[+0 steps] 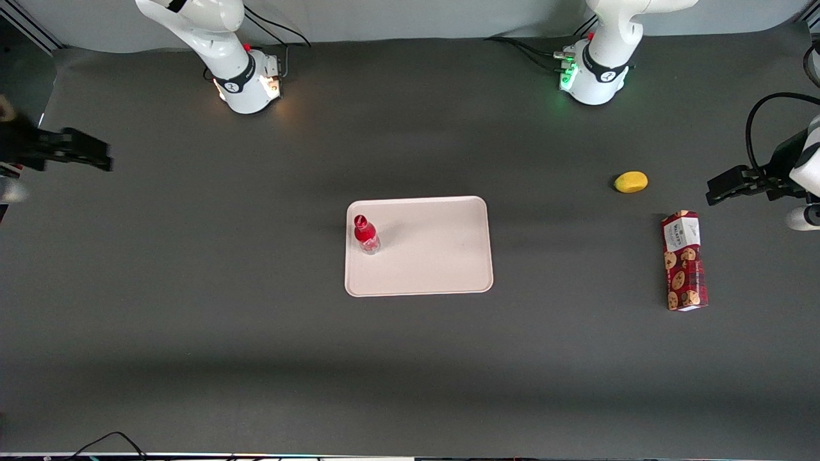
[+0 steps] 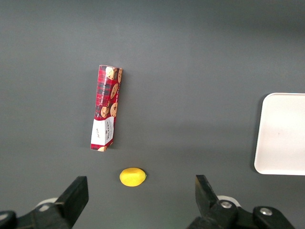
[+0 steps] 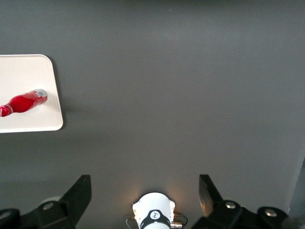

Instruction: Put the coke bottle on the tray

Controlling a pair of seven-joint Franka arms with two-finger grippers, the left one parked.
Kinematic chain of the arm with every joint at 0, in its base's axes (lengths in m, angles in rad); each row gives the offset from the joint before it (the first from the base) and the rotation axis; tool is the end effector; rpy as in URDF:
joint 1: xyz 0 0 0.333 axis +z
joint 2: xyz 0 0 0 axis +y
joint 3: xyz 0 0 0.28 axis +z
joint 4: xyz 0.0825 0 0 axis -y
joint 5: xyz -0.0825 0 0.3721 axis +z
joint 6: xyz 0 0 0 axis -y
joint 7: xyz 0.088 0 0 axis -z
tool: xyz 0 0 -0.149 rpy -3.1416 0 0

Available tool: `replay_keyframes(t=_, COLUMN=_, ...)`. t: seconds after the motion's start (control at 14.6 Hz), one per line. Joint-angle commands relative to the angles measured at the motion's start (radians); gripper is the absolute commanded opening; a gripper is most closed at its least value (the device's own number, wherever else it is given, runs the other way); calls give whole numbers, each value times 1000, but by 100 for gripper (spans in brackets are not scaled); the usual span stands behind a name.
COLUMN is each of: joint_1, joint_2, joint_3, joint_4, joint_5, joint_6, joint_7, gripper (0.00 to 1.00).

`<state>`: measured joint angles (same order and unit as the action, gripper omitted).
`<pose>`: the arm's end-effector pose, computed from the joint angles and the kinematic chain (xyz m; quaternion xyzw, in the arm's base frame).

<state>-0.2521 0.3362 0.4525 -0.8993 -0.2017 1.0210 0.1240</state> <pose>0.5436 0.0200 0.6186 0.9954 -0.0109 -0.0900 0.0323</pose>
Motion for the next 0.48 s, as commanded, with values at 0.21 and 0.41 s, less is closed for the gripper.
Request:
replay_keyframes(t=0.21, joint_1=21, joint_2=-190, joint_3=-136, joint_4=-344, joint_5=118, joint_6=233, joint_7=-40, gripper=100)
replay_keyframes(t=0.41, joint_1=105, joint_2=-362, joint_3=-288, joint_4=-640, joint_5=200, joint_6=456, joint_7=-76, gripper=100)
